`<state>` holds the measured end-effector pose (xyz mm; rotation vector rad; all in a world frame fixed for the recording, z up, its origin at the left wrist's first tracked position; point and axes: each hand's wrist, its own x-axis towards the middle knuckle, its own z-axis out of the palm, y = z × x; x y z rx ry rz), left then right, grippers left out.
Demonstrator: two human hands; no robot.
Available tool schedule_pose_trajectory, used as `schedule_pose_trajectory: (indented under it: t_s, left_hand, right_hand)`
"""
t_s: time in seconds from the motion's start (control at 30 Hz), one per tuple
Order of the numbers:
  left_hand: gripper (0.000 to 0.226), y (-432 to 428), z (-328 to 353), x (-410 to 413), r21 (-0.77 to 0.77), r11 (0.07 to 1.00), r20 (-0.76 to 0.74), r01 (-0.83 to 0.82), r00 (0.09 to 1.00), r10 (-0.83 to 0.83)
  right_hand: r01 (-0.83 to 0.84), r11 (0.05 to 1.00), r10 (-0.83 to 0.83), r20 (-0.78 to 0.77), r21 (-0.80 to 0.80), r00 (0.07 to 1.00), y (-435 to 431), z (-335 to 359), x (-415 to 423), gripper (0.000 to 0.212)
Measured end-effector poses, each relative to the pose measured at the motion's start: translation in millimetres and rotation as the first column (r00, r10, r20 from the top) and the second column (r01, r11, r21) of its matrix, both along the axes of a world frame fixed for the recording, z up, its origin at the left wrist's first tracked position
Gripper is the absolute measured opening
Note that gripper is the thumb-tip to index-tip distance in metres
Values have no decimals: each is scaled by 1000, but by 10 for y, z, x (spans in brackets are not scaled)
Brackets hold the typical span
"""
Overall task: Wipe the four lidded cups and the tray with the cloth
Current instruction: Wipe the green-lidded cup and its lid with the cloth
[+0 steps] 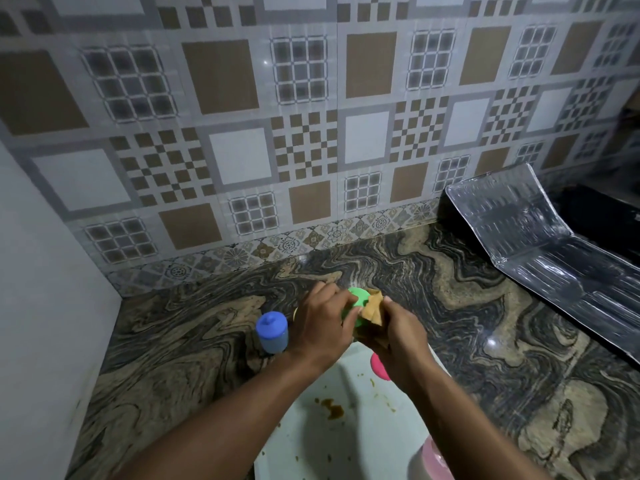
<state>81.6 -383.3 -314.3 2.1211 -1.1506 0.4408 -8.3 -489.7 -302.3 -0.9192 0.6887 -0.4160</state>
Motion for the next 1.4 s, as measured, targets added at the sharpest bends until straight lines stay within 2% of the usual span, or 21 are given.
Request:
schedule_pose_trajectory:
  t_s: [0.2, 0.27, 0.3, 0.33, 0.4, 0.43, 0.6, 0.8, 0.9, 1.0, 1.07, 1.17, 1.23, 1.3, 1.4]
  left_hand:
    - [21, 84, 70, -14, 59, 998, 27, -29, 999, 27]
    - [25, 114, 160, 62, 73, 996, -87, -55, 994, 61]
    - [26, 116, 200, 136, 103, 994, -224, -30, 973, 52]
    - [26, 111, 242, 222, 137, 990, -400, 33, 916, 25]
    - [24, 90, 314, 355, 161, 965, -689, 206, 723, -40]
    - [22, 90, 331, 392, 168, 950, -751, 263, 658, -49]
    - [19, 96, 400, 381, 128, 920, -883, 372, 465, -65]
    - [22, 58, 457, 294, 75, 921, -954, 382, 296, -45]
    - [31, 81, 430, 295, 66, 926, -967, 371, 252, -32]
    - [30, 104, 366, 289, 85, 922, -975, 378, 222, -1]
    - [43, 105, 335, 271, 82, 916, -980, 392, 199, 3]
    - [52, 33, 295, 217, -10, 953, -990, 302, 128, -51]
    - [44, -61, 271, 170, -78, 976, -987, 204, 124, -105]
    - [37, -122, 235, 139, -113, 982, -978, 149, 159, -137]
    - [33, -106, 190, 132, -113, 982, -982, 150, 136, -133]
  right_hand:
    - [-85, 963, 87, -2, -254, 996, -95, -106, -46, 21]
    - [-177, 931, 175, -36, -319, 984, -183, -96, -99, 17]
    - [-235, 914, 231, -52, -331, 972, -222, -84, -115, 15]
    - [-296, 893, 293, -63, -339, 954, -246, -67, -127, 15]
    - [-389, 844, 388, -79, -369, 918, -285, -36, -139, 17]
    - [-416, 825, 417, -84, -382, 905, -294, -18, -144, 18]
    - [-495, 784, 507, -72, -375, 859, -344, 63, -184, 21]
    - [-508, 806, 531, -7, -303, 847, -426, 99, -221, 18]
    - [-454, 863, 471, 29, -220, 881, -386, 45, -238, 16]
    - [-412, 897, 425, 59, -160, 903, -302, -63, -270, 11]
    - [-397, 908, 409, 77, -133, 909, -287, -89, -296, 13]
    - [-362, 929, 370, 121, -81, 921, -301, -66, -314, 13]
    - [-317, 948, 318, 149, -35, 936, -294, -52, -311, 7]
    - [-259, 966, 255, 164, 7, 953, -272, -73, -318, 4]
    - [-215, 976, 209, 148, 31, 967, -279, -150, -360, 13]
